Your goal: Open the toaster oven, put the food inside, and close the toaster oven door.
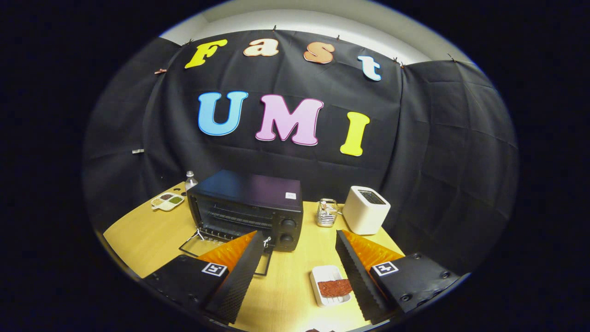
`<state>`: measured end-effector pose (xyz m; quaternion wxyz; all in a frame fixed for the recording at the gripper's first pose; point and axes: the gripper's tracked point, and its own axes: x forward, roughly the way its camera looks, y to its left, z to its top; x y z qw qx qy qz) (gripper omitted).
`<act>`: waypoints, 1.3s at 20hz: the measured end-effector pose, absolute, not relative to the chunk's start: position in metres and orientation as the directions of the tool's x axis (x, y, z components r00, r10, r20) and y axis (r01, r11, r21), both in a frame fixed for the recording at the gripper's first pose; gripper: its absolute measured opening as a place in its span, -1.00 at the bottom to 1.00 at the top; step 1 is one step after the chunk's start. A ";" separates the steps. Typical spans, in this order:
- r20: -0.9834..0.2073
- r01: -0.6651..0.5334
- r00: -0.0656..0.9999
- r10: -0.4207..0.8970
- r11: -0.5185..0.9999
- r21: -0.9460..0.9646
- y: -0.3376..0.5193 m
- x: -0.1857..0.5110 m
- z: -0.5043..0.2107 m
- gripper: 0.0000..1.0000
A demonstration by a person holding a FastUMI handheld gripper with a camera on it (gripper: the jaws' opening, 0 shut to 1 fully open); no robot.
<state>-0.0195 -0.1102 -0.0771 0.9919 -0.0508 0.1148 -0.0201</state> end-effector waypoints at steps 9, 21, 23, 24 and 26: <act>-0.341 0.069 0.936 -0.081 0.997 -0.046 -0.189 -0.005 -0.109 0.96; -0.652 0.043 0.746 0.132 0.969 0.245 -0.251 0.002 -0.245 0.98; -0.681 0.040 0.711 0.173 0.958 0.285 -0.255 0.001 -0.263 0.95; -0.694 0.039 0.694 0.193 0.952 0.304 -0.256 0.000 -0.272 0.95; -0.712 0.045 0.665 0.227 0.939 0.341 -0.260 0.002 -0.287 0.90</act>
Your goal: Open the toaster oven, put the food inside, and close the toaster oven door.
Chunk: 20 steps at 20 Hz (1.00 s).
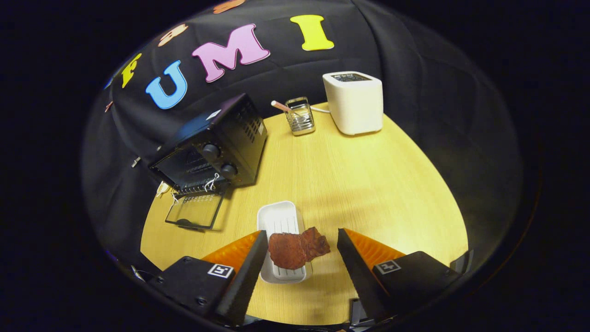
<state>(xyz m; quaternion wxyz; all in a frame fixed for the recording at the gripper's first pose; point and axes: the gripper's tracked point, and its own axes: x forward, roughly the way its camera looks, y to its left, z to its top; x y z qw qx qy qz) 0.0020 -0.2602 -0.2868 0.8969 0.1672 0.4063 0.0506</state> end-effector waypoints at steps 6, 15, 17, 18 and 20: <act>-0.716 0.035 0.613 0.333 0.894 0.446 -0.252 0.006 -0.303 0.52; -0.692 0.066 0.593 0.413 0.831 0.552 -0.251 0.010 -0.300 -0.62; -0.692 0.059 0.591 0.415 0.833 0.550 -0.251 0.010 -0.293 -0.70; -0.689 0.044 0.593 0.416 0.838 0.544 -0.248 0.013 -0.291 -0.70; -0.678 0.030 0.612 0.407 0.845 0.534 -0.251 0.015 -0.276 -0.70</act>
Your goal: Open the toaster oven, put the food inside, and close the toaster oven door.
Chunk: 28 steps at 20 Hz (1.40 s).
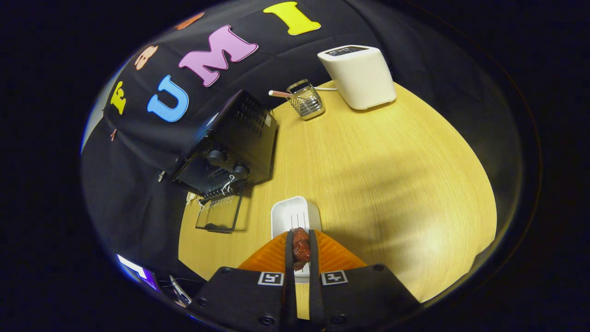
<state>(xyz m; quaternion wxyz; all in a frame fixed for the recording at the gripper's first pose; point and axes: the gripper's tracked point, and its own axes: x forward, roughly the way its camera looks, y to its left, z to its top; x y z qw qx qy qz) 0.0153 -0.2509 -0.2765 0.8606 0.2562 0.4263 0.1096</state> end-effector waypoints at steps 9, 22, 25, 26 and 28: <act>-0.582 0.083 0.752 0.310 0.831 0.549 -0.253 0.021 -0.189 -0.70; -0.466 -0.046 0.809 0.358 0.829 0.557 -0.110 0.002 -0.125 -0.70; -0.434 -0.043 0.823 0.366 0.802 0.596 -0.074 0.007 -0.113 -0.71; -0.419 -0.042 0.828 0.372 0.787 0.616 -0.060 0.010 -0.109 -0.70; -0.395 -0.043 0.837 0.378 0.767 0.641 -0.032 0.019 -0.104 -0.71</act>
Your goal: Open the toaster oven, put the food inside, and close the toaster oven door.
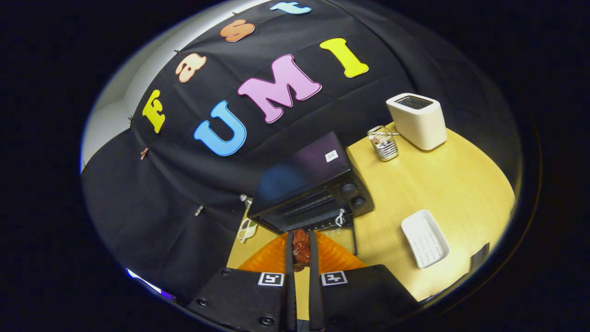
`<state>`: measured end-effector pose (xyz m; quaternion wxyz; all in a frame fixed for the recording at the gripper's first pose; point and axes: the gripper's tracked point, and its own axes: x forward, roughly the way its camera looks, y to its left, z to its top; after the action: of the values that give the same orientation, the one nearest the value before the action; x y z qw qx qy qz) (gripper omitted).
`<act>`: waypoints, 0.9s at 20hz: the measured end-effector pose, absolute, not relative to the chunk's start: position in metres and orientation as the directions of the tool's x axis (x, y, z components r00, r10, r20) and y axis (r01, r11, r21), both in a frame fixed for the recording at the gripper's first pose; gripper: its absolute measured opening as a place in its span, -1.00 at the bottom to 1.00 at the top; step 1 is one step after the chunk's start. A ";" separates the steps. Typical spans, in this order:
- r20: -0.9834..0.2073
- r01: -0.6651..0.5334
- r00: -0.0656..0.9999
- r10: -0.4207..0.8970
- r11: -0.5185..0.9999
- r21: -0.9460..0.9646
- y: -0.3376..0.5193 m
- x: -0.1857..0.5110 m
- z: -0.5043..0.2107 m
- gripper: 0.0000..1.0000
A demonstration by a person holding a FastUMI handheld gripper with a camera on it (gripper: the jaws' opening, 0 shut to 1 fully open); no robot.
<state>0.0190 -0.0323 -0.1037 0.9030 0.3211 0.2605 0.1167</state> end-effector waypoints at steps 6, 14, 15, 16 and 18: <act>-0.359 -0.045 0.857 0.371 0.747 0.664 0.023 0.054 -0.113 -0.71; -0.341 0.053 0.890 0.302 0.675 0.736 0.041 0.122 -0.167 -0.71; -0.340 0.063 0.892 0.297 0.662 0.747 0.043 0.129 -0.178 -0.70; -0.335 0.068 0.895 0.296 0.651 0.756 0.044 0.135 -0.188 -0.71; -0.343 0.088 0.894 0.289 0.636 0.766 0.047 0.143 -0.214 -0.71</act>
<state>0.1426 0.0473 -0.2138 0.8766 0.4225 0.2232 0.0575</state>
